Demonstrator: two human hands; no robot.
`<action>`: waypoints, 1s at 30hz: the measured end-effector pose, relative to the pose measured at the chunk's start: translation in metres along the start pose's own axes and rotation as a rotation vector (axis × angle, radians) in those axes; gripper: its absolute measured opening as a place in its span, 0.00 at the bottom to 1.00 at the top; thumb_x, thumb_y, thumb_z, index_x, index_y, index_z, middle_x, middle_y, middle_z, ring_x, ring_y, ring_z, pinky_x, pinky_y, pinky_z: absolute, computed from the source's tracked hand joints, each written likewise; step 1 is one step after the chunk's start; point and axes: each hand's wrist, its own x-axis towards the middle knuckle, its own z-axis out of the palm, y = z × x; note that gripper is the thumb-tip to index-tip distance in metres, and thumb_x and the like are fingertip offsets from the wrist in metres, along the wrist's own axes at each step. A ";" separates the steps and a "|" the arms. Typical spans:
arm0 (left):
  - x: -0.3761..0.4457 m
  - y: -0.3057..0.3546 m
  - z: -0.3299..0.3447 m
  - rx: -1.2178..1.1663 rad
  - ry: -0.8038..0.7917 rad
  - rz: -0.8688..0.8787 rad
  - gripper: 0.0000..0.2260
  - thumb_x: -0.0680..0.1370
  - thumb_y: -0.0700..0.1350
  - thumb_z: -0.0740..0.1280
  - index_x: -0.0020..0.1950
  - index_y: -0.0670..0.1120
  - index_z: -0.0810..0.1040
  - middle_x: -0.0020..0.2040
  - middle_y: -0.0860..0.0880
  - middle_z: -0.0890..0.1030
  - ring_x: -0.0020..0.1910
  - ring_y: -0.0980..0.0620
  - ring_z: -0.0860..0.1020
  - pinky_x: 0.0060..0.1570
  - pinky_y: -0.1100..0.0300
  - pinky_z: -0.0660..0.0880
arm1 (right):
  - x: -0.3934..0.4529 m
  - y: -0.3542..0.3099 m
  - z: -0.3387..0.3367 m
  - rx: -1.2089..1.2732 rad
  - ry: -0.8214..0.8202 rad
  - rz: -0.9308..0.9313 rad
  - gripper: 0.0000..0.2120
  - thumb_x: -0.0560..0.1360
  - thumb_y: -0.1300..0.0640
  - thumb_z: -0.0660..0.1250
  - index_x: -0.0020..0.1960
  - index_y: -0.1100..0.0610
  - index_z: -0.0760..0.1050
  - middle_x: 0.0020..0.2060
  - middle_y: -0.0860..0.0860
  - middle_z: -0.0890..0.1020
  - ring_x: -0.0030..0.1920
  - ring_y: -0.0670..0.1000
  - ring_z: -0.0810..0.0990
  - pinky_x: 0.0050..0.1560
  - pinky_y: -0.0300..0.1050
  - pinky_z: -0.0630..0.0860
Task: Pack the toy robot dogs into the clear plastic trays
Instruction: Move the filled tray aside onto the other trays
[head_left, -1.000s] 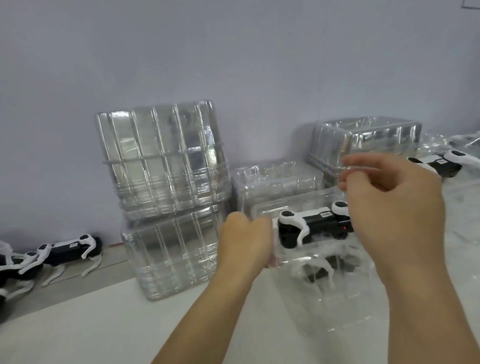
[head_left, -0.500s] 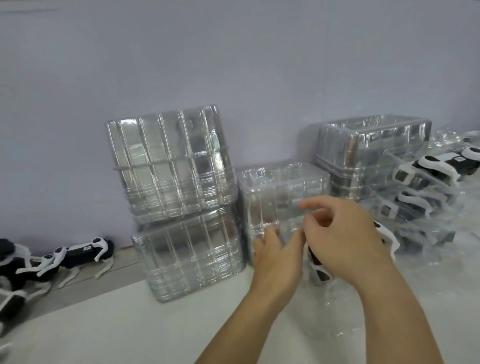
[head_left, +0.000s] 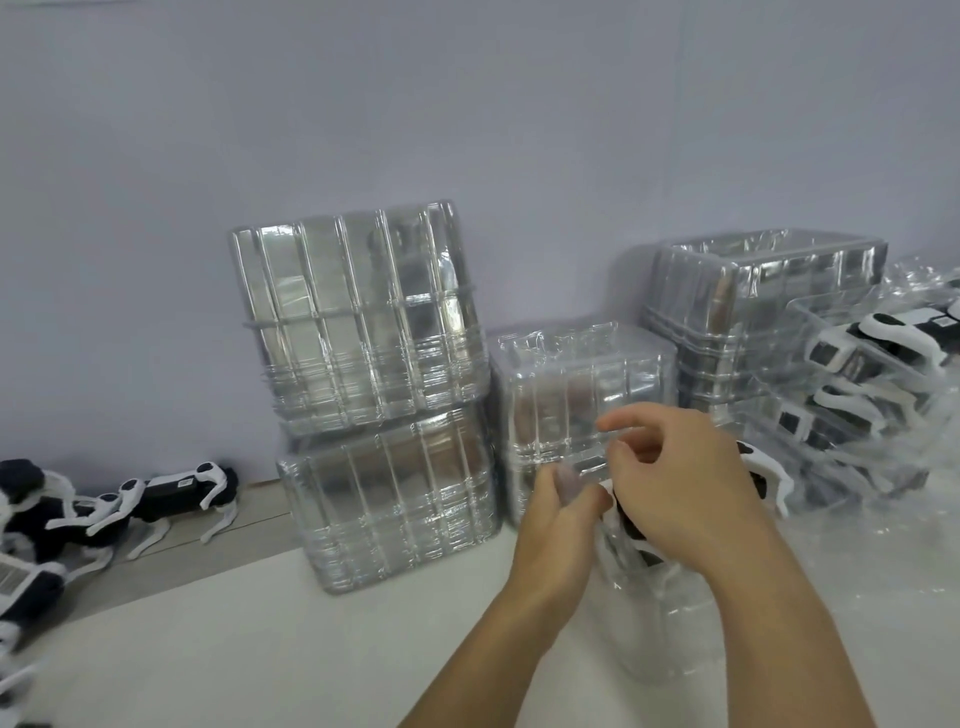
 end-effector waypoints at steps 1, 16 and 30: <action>-0.001 -0.001 0.000 0.005 0.016 0.011 0.15 0.74 0.57 0.64 0.52 0.48 0.71 0.50 0.49 0.79 0.52 0.48 0.79 0.56 0.52 0.74 | 0.000 0.000 0.000 0.006 -0.012 0.000 0.13 0.78 0.61 0.65 0.48 0.41 0.79 0.39 0.42 0.81 0.37 0.35 0.79 0.28 0.25 0.69; -0.008 0.017 -0.035 -0.094 0.167 -0.014 0.08 0.68 0.50 0.64 0.41 0.49 0.66 0.39 0.51 0.69 0.39 0.51 0.69 0.44 0.51 0.69 | -0.007 -0.025 -0.008 0.099 0.016 -0.162 0.11 0.78 0.55 0.66 0.52 0.40 0.80 0.45 0.38 0.82 0.46 0.32 0.78 0.40 0.26 0.71; 0.000 0.016 -0.012 -0.099 0.097 -0.106 0.15 0.76 0.55 0.67 0.60 0.51 0.73 0.55 0.56 0.77 0.52 0.60 0.74 0.46 0.61 0.69 | -0.003 -0.010 -0.011 0.003 -0.040 -0.074 0.11 0.78 0.56 0.66 0.54 0.40 0.79 0.42 0.39 0.81 0.41 0.29 0.76 0.31 0.28 0.71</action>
